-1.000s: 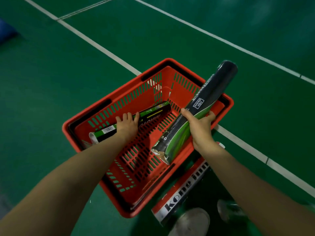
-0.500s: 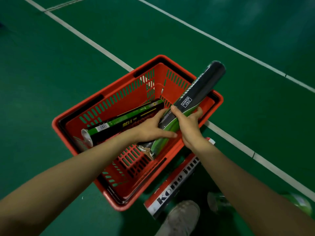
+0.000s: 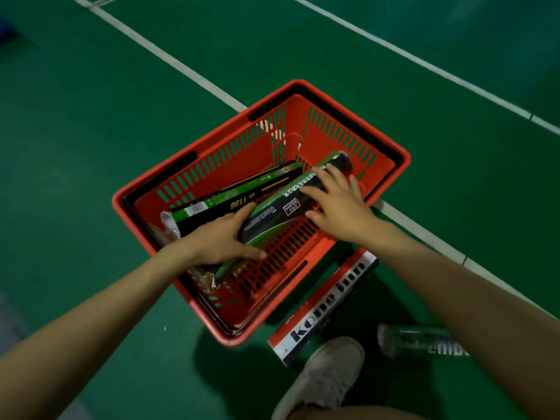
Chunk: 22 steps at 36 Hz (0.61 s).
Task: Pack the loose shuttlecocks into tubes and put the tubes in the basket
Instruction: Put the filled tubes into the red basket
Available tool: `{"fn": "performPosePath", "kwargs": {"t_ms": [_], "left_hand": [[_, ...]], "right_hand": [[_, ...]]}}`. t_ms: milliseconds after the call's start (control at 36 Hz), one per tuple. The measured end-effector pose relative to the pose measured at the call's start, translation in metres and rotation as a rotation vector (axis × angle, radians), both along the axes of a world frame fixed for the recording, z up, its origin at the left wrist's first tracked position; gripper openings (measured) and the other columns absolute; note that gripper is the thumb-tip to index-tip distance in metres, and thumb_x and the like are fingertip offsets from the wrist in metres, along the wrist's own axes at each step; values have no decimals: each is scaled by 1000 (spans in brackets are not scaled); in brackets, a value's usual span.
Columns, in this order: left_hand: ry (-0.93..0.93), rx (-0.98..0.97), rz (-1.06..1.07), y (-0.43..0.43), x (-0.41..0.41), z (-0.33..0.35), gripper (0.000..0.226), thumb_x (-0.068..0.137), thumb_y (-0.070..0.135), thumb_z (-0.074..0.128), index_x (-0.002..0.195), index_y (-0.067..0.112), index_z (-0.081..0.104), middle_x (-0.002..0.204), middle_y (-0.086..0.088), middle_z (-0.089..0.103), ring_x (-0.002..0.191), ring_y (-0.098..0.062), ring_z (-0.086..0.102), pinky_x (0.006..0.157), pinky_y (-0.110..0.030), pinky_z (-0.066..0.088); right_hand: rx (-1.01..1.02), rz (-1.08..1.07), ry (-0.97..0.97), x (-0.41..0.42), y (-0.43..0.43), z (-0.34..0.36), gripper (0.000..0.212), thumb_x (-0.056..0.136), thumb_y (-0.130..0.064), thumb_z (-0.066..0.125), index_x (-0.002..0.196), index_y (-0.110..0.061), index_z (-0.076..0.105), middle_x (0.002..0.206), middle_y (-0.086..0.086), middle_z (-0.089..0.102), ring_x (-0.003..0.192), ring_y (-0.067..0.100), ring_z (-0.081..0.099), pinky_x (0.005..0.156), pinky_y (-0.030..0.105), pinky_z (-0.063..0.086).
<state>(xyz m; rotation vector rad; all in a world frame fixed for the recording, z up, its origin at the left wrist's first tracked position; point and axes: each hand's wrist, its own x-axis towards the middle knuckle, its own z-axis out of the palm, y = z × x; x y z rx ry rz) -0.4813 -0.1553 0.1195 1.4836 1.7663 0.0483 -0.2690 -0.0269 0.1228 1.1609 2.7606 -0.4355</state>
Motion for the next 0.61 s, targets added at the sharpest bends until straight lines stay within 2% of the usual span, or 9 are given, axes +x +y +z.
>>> {"fn": "performPosePath", "kwargs": {"t_ms": [139,250,333,389,444,500,556,611], "left_hand": [[128,-97,-74,17,27,-19,111,72,65,65,150,29,-5,142,-14,38,114,-28,53,96,-41,47],[233,-154,-127,31,49,-36,107,78,60,64,150,24,-8,147,-17,29,120,-35,50,94,-43,46],[211,-241,-97,31,52,-57,98,87,54,56,150,22,-13,153,-22,14,130,-41,38,104,-48,38],[170,-289,-75,29,47,-72,81,96,48,42,150,24,-14,154,-24,8,135,-43,30,111,-49,30],[129,-299,-45,29,42,-80,70,99,43,33,150,26,-12,153,-26,13,136,-43,29,112,-47,28],[90,-268,-35,30,41,-79,65,101,36,33,151,22,-5,148,-25,29,127,-39,43,103,-38,38],[94,-226,-49,33,45,-74,56,101,28,36,151,15,12,138,-24,44,113,-36,54,88,-32,43],[145,-146,-46,39,52,-66,44,100,28,38,141,12,36,130,-23,49,113,-37,53,90,-36,43]], "right_hand": [[-82,-6,-220,-2,0,-9,58,95,-50,42,147,-33,25,159,1,15,147,25,-4,111,65,-8],[-75,2,-349,-4,1,-9,56,95,-57,34,145,-30,34,158,3,15,146,27,-10,105,67,-17],[-79,-7,-398,-2,1,-10,58,95,-58,32,144,-27,37,158,4,17,146,29,-9,106,69,-15],[-68,-14,-376,-1,0,-11,57,95,-57,32,143,-26,38,157,4,20,147,29,-5,107,68,-13],[-29,-35,-300,0,0,-13,55,96,-54,34,141,-24,42,154,5,28,147,28,3,110,66,-11],[5,-68,-216,2,-1,-14,51,96,-50,36,138,-22,45,149,5,37,145,26,14,112,62,-7],[28,-85,-129,7,-1,-16,47,97,-44,38,136,-20,47,143,5,44,140,24,24,115,57,-1],[27,-120,12,13,-2,-17,45,97,-39,41,138,-21,43,140,5,47,138,22,30,117,53,4]]}}
